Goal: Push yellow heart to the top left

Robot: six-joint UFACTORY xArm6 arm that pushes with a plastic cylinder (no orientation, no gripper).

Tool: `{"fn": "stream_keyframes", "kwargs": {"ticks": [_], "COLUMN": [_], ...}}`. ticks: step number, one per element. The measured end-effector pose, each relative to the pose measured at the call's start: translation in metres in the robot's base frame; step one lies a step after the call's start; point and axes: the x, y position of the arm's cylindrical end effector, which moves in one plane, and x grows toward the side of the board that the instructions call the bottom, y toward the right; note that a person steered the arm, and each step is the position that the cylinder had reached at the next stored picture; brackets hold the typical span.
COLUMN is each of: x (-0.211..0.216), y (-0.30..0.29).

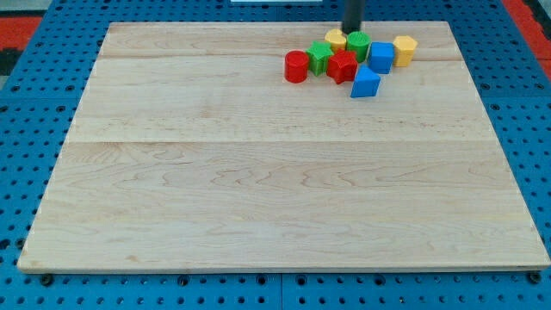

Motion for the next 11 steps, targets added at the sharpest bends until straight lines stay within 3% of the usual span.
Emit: {"fn": "stream_keyframes", "kwargs": {"ticks": [1, 2, 3, 4, 6, 7, 8, 10, 11], "x": [0.008, 0.023, 0.029, 0.045, 0.033, -0.004, 0.023, 0.067, 0.082], "y": [0.065, 0.029, -0.075, -0.136, -0.095, -0.121, -0.211, -0.176, -0.254]}}
